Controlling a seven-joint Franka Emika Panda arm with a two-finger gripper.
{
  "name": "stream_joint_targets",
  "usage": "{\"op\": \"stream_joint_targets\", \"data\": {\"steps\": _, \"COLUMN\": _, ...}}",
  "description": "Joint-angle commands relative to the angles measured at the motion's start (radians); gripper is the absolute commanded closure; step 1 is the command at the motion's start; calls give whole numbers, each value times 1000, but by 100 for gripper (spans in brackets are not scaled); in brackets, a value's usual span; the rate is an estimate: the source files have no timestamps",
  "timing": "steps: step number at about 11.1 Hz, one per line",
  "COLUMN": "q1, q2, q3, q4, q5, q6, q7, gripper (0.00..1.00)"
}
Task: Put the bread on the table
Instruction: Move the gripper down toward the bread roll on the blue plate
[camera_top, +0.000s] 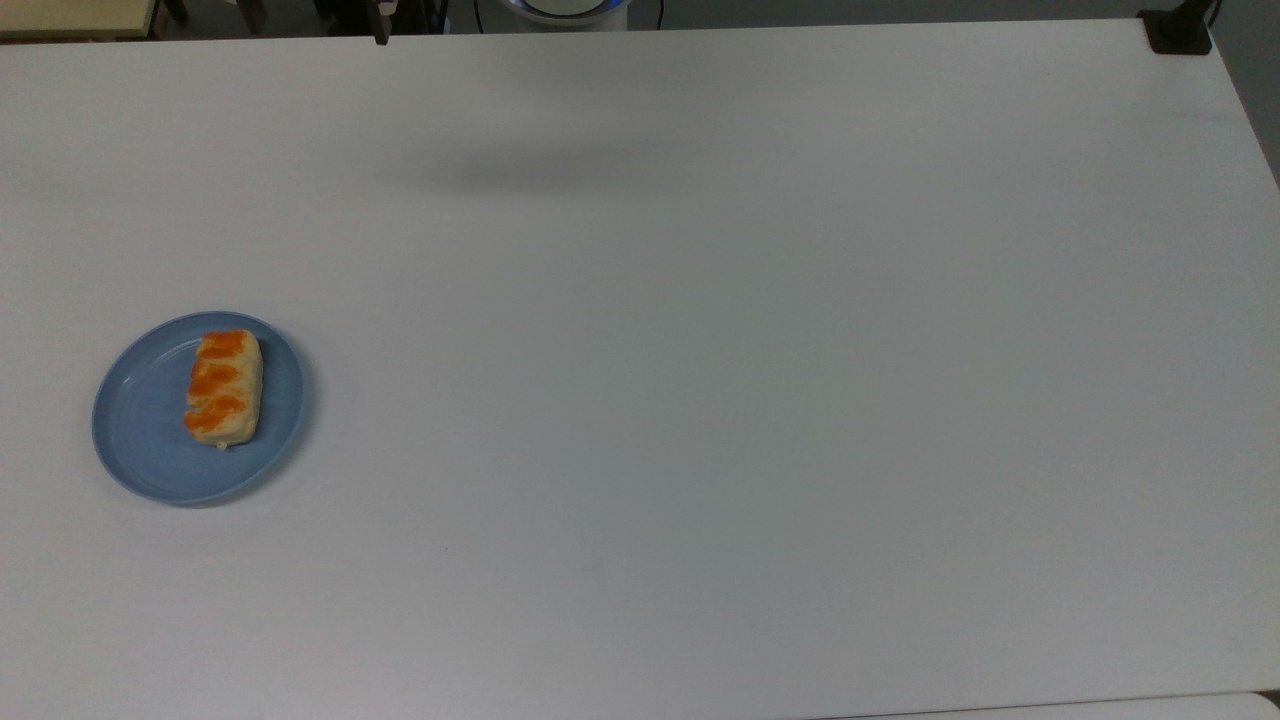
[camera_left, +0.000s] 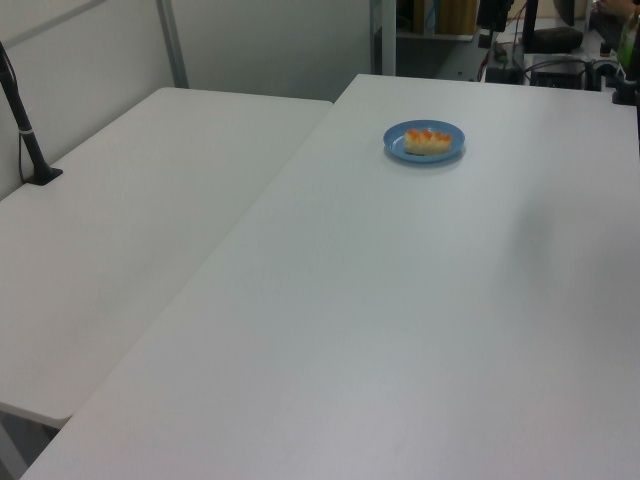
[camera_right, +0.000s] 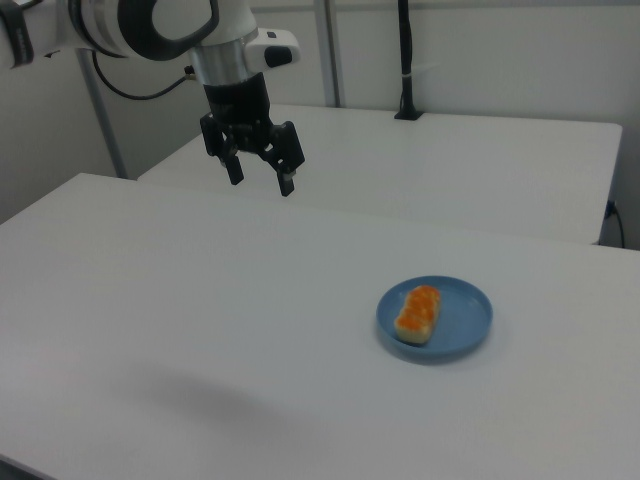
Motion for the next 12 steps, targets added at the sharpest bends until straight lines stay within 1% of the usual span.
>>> {"op": "stream_joint_targets", "data": {"steps": 1, "q1": 8, "q2": -9, "q3": -23, "q4": -14, "q5": -21, "q6": 30, "q7": -4, "gripper": 0}}
{"op": "stream_joint_targets", "data": {"steps": 2, "q1": 6, "q2": -9, "q3": -23, "q4": -13, "q5": -41, "q6": 30, "q7": -20, "gripper": 0}}
{"op": "stream_joint_targets", "data": {"steps": 5, "q1": -43, "q2": -8, "q3": -26, "q4": -12, "q5": -47, "q6": 36, "q7": -69, "gripper": 0}}
{"op": "stream_joint_targets", "data": {"steps": 6, "q1": -49, "q2": -8, "q3": -26, "q4": -15, "q5": -49, "q6": 53, "q7": -80, "gripper": 0}}
{"op": "stream_joint_targets", "data": {"steps": 7, "q1": -72, "q2": -6, "q3": -26, "q4": -21, "q5": -49, "q6": 68, "q7": -98, "gripper": 0}}
{"op": "stream_joint_targets", "data": {"steps": 8, "q1": -96, "q2": 5, "q3": -26, "q4": -23, "q5": -49, "q6": 91, "q7": -139, "gripper": 0}}
{"op": "stream_joint_targets", "data": {"steps": 10, "q1": -131, "q2": 51, "q3": -26, "q4": -23, "q5": -47, "q6": 133, "q7": -280, "gripper": 0}}
{"op": "stream_joint_targets", "data": {"steps": 11, "q1": -167, "q2": 90, "q3": -26, "q4": -21, "q5": -47, "q6": 163, "q7": -384, "gripper": 0}}
{"op": "stream_joint_targets", "data": {"steps": 12, "q1": -187, "q2": 132, "q3": -26, "q4": -21, "q5": -46, "q6": 212, "q7": -438, "gripper": 0}}
